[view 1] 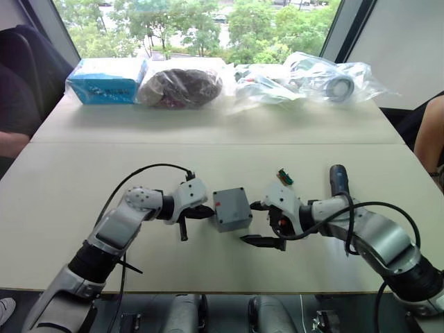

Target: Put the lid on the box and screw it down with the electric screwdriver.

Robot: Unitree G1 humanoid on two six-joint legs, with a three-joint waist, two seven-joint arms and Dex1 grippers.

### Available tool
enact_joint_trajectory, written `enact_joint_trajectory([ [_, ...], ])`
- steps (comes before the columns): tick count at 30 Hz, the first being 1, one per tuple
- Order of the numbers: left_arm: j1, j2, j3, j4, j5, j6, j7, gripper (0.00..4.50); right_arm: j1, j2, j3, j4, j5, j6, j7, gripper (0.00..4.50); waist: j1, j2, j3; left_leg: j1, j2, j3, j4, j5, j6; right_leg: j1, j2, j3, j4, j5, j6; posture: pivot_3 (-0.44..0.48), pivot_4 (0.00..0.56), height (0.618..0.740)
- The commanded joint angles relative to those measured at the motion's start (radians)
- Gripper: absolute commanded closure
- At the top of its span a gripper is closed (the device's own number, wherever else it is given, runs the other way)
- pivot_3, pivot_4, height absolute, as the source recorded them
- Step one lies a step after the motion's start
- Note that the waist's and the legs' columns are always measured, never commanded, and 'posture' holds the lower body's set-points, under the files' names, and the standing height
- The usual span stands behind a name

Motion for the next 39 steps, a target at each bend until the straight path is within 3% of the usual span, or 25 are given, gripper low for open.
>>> enact_joint_trajectory([
  [1, -0.034, -0.015, 0.007, 0.002, -0.001, -0.021, 0.01, 4.5, 0.007, 0.008, -0.017, -0.063, 0.022, 0.021, 0.004, 0.04, 0.001, 0.0, 0.0, 0.0, 0.0, 0.0, 0.0, 0.0, 0.0, 0.0, 0.0, 0.0, 0.0, 0.0, 0.0, 0.0, 0.15, 0.74],
  [9, -0.034, 0.011, 0.012, -0.007, -0.017, -0.016, -0.022, 4.5, 0.015, 0.013, -0.048, -0.067, 0.013, 0.04, -0.023, 0.04, 0.0, 0.0, 0.0, 0.0, 0.0, 0.0, 0.0, 0.0, 0.0, 0.0, 0.0, 0.0, 0.0, 0.0, 0.0, 0.0, 0.15, 0.74],
  [14, -0.068, 0.043, 0.079, 0.024, -0.046, -0.015, -0.033, 4.5, 0.06, -0.051, -0.184, -0.113, 0.037, 0.081, -0.043, 0.04, 0.002, 0.0, 0.0, 0.0, 0.0, 0.0, 0.0, 0.0, 0.0, 0.0, 0.0, 0.0, 0.0, 0.0, 0.0, 0.0, 0.15, 0.74],
  [20, -0.156, 0.018, 0.21, -0.029, -0.213, 0.106, -0.041, 4.5, 0.159, -0.054, -0.48, -0.169, 0.119, 0.188, -0.119, 0.04, 0.001, -0.001, 0.0, 0.0, 0.0, -0.001, 0.0, 0.0, 0.0, 0.0, 0.0, -0.001, 0.0, 0.0, 0.0, 0.0, 0.15, 0.74],
  [29, -0.198, 0.019, 0.095, -0.155, -0.227, 0.108, -0.085, 4.5, 0.244, -0.018, -0.54, -0.052, 0.064, 0.14, -0.19, 0.04, 0.0, -0.001, 0.0, 0.001, 0.0, 0.0, 0.0, 0.001, -0.002, 0.001, 0.001, 0.0, 0.0, 0.0, 0.0, 0.0, 0.15, 0.74],
  [32, -0.203, 0.021, 0.075, -0.157, -0.221, 0.095, -0.086, 4.5, 0.255, -0.009, -0.525, -0.039, 0.05, 0.124, -0.202, 0.65, 0.001, 0.0, 0.0, 0.001, 0.0, 0.0, 0.0, 0.001, -0.002, 0.001, 0.001, 0.0, 0.0, 0.0, 0.0, 0.0, 0.15, 0.74],
  [33, -0.203, 0.022, 0.073, -0.159, -0.222, 0.094, -0.088, 4.5, 0.255, -0.004, -0.523, -0.033, 0.048, 0.121, -0.206, 1.16, 0.001, -0.001, 0.0, 0.001, 0.0, 0.0, 0.0, 0.001, -0.002, 0.001, 0.001, 0.0, 0.0, 0.0, 0.0, 0.0, 0.15, 0.74],
  [36, -0.201, 0.026, 0.063, -0.173, -0.225, 0.094, -0.093, 4.5, 0.244, 0.003, -0.5, 0.006, 0.027, 0.104, -0.221, 1.97, 0.0, -0.001, 0.0, 0.001, 0.0, 0.0, 0.0, 0.001, -0.002, 0.001, 0.001, 0.0, 0.0, 0.0, 0.0, 0.0, 0.15, 0.74],
  [39, -0.202, 0.025, 0.063, -0.181, -0.225, 0.097, -0.088, 4.5, 0.239, -0.001, -0.487, 0.027, 0.017, 0.085, -0.222, 3.09, 0.001, 0.0, 0.0, 0.001, 0.0, 0.0, 0.0, 0.001, -0.002, 0.001, 0.001, 0.0, 0.0, 0.0, 0.0, 0.0, 0.15, 0.74],
])
